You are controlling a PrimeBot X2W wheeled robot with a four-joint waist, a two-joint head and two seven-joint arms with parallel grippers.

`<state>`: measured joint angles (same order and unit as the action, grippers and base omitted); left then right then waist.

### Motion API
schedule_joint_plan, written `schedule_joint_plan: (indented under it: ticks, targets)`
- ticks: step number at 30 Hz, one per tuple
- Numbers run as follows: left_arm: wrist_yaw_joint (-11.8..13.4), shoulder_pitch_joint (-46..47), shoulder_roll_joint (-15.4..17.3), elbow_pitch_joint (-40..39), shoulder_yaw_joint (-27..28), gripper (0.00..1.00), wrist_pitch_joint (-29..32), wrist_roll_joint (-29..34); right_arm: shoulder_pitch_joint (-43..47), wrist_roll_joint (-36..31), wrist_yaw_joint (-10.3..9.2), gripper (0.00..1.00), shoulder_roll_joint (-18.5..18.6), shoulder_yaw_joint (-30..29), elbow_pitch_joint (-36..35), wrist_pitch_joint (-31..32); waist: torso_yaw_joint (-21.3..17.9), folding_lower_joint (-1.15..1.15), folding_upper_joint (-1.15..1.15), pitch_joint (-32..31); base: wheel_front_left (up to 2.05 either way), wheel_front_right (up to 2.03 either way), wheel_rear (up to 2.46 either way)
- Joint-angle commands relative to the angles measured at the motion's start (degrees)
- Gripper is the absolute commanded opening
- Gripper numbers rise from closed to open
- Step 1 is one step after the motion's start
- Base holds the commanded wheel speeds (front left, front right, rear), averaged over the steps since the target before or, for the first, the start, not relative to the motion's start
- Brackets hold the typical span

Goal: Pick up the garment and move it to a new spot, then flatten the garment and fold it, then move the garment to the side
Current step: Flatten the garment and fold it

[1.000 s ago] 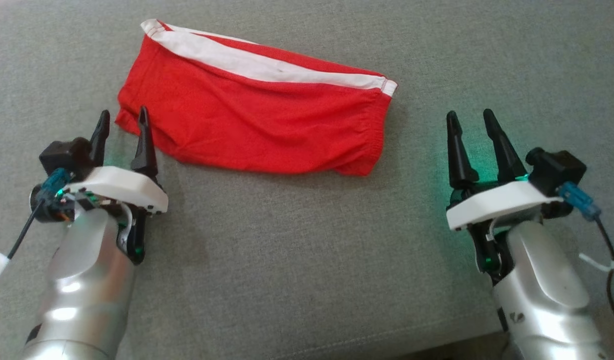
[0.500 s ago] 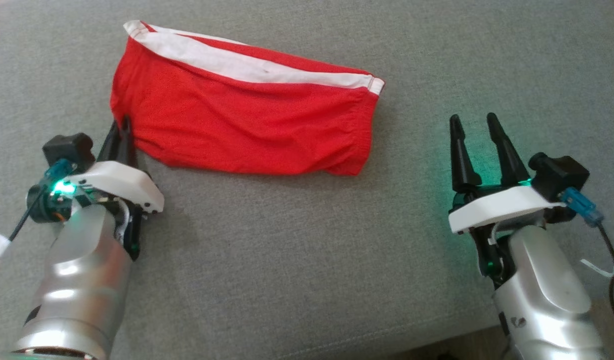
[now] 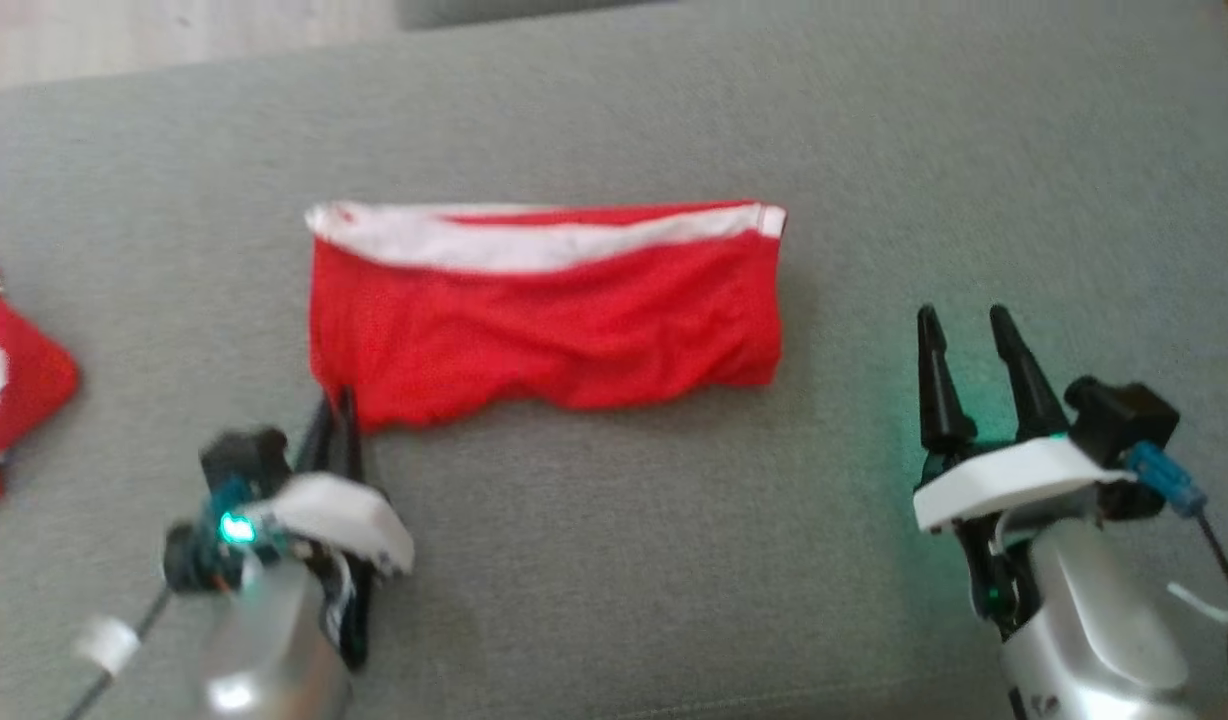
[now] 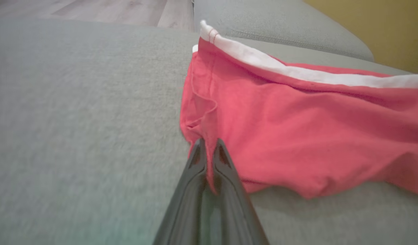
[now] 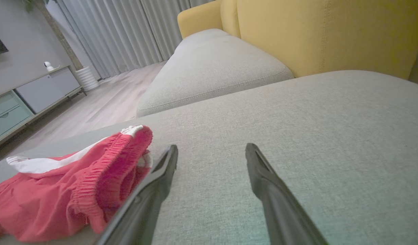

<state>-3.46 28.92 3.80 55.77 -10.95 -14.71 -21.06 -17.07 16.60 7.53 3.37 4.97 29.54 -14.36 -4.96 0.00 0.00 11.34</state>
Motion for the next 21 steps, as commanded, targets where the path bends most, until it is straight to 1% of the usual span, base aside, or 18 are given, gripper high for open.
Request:
schedule_joint_plan:
  ticks: [1,7,8,9,13,16,19,21]
  targets:
    - [0.7,-1.5,0.7,-2.5,1.7,0.0,-0.3,0.8,0.0,-0.9,-0.04,1.0,-0.5,1.1,-1.3,-0.6,2.4,0.0,0.0,-2.5,0.0,0.0,0.0]
    - [1.9,-7.2,-0.5,-9.0,2.0,0.0,-0.3,2.3,1.3,-2.3,-0.04,1.0,-0.5,1.9,-1.2,-0.6,4.8,0.0,0.0,-3.4,0.0,0.0,0.0]
    - [2.1,-7.7,-0.6,-10.3,2.0,0.62,-0.3,2.7,1.2,-2.3,-0.04,1.0,-0.5,2.2,-1.3,-0.6,5.1,0.0,0.0,-3.2,0.0,0.0,0.0]
    - [2.3,-8.1,-0.7,-11.3,2.0,1.0,-0.3,3.1,1.0,-2.3,-0.04,1.0,-0.5,2.7,-1.5,-0.6,5.5,0.0,0.0,-3.1,0.0,0.0,0.0]
    - [2.5,-9.3,-0.9,-15.7,1.7,1.0,-0.3,4.6,-0.7,-1.5,-0.04,1.0,-0.5,6.2,-3.1,-0.6,6.8,0.0,0.0,-2.4,0.0,0.0,0.0]
    - [2.5,-10.0,-0.9,-18.1,1.4,1.0,-0.3,4.3,-2.6,-0.6,-0.04,1.0,-0.5,8.9,-3.3,-0.6,7.6,0.0,0.0,-1.8,0.0,0.0,0.0]
    - [2.5,-10.4,-0.9,-19.0,0.7,1.0,-0.3,4.1,-3.9,-1.0,-0.04,1.0,-0.5,9.9,-2.1,-0.6,8.2,0.0,0.0,-1.3,0.0,0.0,0.0]
    - [2.5,-10.5,-0.9,-19.6,0.0,1.0,-0.3,3.8,-5.2,-2.4,-0.04,1.0,-0.5,10.1,0.1,-0.6,8.9,0.0,0.0,-0.9,0.0,0.0,0.0]
